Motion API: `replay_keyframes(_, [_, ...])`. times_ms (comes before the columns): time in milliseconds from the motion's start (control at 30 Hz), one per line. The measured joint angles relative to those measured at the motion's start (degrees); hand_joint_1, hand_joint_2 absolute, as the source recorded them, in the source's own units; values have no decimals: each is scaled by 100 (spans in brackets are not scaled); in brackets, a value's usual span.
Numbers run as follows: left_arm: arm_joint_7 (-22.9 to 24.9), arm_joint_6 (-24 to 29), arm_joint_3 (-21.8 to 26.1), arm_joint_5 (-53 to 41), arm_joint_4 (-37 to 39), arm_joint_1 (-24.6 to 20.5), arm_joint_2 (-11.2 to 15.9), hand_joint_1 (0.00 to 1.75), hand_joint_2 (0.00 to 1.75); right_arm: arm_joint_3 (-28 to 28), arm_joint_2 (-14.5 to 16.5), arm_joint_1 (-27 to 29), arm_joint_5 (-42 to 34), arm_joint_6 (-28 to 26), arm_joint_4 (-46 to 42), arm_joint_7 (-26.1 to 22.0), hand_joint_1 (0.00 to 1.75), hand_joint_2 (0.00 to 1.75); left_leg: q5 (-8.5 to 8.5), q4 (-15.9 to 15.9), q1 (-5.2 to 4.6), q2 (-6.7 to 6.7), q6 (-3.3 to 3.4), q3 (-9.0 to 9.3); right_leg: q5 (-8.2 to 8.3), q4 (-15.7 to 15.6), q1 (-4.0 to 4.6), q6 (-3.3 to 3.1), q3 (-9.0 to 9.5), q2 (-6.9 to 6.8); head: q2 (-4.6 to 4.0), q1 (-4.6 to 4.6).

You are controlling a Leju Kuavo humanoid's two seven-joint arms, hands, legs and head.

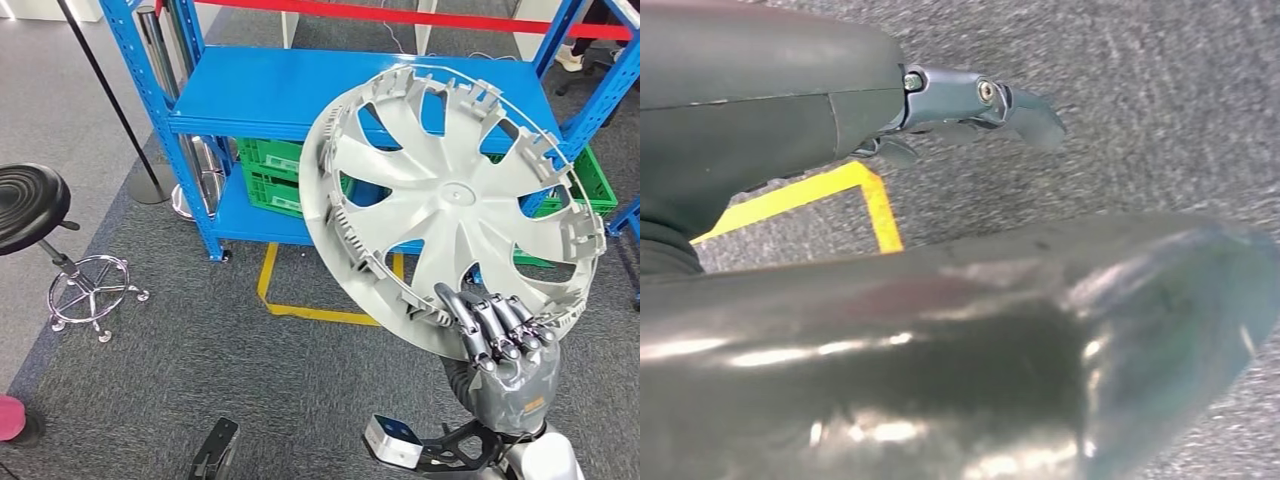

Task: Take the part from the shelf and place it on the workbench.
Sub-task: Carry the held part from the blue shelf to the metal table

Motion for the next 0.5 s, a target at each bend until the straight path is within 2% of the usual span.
replay_keyframes(33, [0, 1, 0, 0, -2, 0, -1, 0, 0, 0, 0, -5, -1, -1, -4, 1, 175, 175, 43, 26, -8, -2, -25, -51, -46, -461, 6, -20, 331, 4, 0, -4])
replay_keyframes(67, [0, 2, 0, 0, -4, -2, -2, 0, 0, 1, 0, -6, -1, -1, -9, 1, 175, 175, 92, 41, -13, -4, -52, -83, -122, -806, 16, -34, 563, 9, 0, -6])
replay_keyframes(100, [-1, 2, 0, -1, -7, -4, -2, 0, 0, 1, 0, -6, -2, -2, -13, 1, 175, 175, 142, 45, -15, -3, -81, -107, -196, -1005, 29, -45, 683, 11, 0, -5])
replay_keyframes(167, [-1, 3, 0, -1, -7, 1, -2, 0, 0, 2, 0, 0, -2, -2, -16, 1, 175, 175, 210, 44, -7, -9, -145, -138, -150, -1059, 28, -107, 616, -4, 0, -1])
replay_keyframes(200, [-1, 4, 0, -1, -7, 6, -1, 0, 0, 1, 0, -2, -2, -1, -16, 1, 175, 175, 140, 102, -2, -14, -179, -175, -108, -1068, 17, -160, 578, -17, 0, -7])
replay_keyframes(233, [-1, 4, 0, -1, -7, 11, 0, 0, 0, 1, 0, -3, -1, -1, -17, 1, 175, 175, -27, 260, 6, -19, -213, -236, -56, -1078, 4, -213, 531, -32, 0, -21])
replay_keyframes(267, [-1, 5, 0, -1, -7, 13, 3, 0, 0, 1, 0, -4, -1, 0, -17, 1, 175, 175, -280, 529, 21, -21, -244, -325, -3, -1081, -4, -248, 494, -46, 0, -34])
replay_keyframes(333, [0, 7, 0, -1, -7, 17, 6, 0, 0, 0, 0, 0, -1, 1, -17, 2, 175, 175, -778, 1284, 46, -21, -296, -516, 97, -1065, 1, -269, 376, -54, 0, -62])
replay_keyframes(367, [0, 7, 0, -1, -7, 20, 8, 0, 0, -2, 0, 2, -2, 2, -17, 2, 175, 175, -880, 1577, 53, -21, -312, -554, 143, -1047, 3, -266, 305, -58, 0, -64])
replay_keyframes(400, [0, 7, 0, -1, -7, 22, 8, 0, 0, -3, 0, 4, -2, 2, -16, 3, 175, 175, -858, 1704, 58, -21, -320, -518, 182, -1022, 3, -261, 232, -61, 0, -66])
replay_keyframes(433, [0, 7, 0, -1, -7, 23, 9, 0, 0, -4, 0, 6, -2, 2, -16, 3, 175, 175, -735, 1607, 62, -21, -319, -377, 213, -988, 3, -252, 158, -62, 0, -66])
replay_keyframes(467, [0, 7, 0, -1, -7, 22, 10, 0, 0, -4, 0, 7, -2, 2, -16, 2, 175, 175, -575, 1292, 66, -21, -307, -136, 241, -947, 3, -239, 94, -63, 0, -68])
replay_keyframes(500, [7, 0, -1, -15, -8, 15, 11, 0, 0, -9, 2, 17, -3, 2, -23, -33, 175, 175, -490, 882, 66, -23, -286, 143, 262, -905, 5, -225, 33, -62, 0, -71])
